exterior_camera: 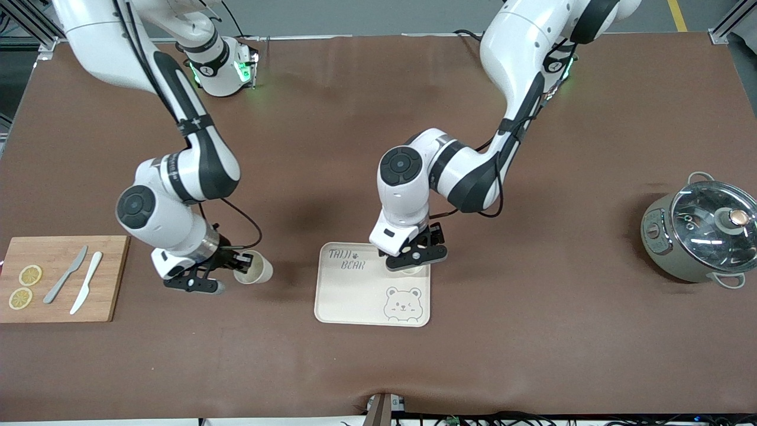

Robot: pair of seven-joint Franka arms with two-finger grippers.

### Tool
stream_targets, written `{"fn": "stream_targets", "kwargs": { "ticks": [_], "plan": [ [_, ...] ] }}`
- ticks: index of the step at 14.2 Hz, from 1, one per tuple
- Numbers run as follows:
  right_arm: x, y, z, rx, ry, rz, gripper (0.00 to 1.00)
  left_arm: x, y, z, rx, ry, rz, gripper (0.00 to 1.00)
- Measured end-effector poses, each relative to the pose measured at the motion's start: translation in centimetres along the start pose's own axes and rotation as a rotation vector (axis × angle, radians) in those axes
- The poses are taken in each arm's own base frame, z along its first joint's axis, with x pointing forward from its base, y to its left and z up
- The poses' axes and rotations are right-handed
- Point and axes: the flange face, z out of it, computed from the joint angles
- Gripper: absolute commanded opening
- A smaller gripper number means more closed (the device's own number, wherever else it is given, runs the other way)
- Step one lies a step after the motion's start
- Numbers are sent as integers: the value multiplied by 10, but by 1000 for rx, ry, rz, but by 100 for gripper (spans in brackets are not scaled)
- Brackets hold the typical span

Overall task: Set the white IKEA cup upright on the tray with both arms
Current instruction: 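Carry the right gripper's cup to the tray while the left gripper withdraws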

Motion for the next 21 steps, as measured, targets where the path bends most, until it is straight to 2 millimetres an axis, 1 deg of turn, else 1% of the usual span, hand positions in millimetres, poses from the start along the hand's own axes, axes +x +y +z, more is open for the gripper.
{"fn": "stream_targets", "kwargs": {
  "ticks": [2,3,4,5,8,9,10,12,15,18,20,21],
  "plan": [
    [-7,-27,-6,11,9,35,0,12,-12,-11,2,2,30,100],
    [-10,-39,-8,13,12,48,0,22,-23,-18,3,1,51,100],
    [-15,-50,-10,11,13,57,0,36,-40,-29,4,-14,75,100],
    [-18,-59,-10,3,18,65,0,53,-63,-40,1,-35,97,100],
    [-29,-86,-6,-24,35,95,0,107,-149,-77,-19,-79,146,100],
    [-33,-96,-2,-25,34,106,0,121,-175,-86,-28,-88,158,100],
    [-37,-106,4,-25,30,118,0,132,-196,-91,-33,-90,169,100],
    [-46,-127,15,-28,30,134,0,147,-229,-92,-37,-96,190,100],
    [-55,-153,31,-42,42,162,0,166,-272,-84,-42,-112,230,100],
    [-61,-167,51,-54,46,181,0,185,-322,-86,-50,-116,247,100],
    [-63,-173,62,-67,59,195,0,192,-349,-95,-58,-112,236,100],
    [-63,-178,68,-68,63,203,0,194,-358,-101,-59,-113,230,100]
  ]
}}
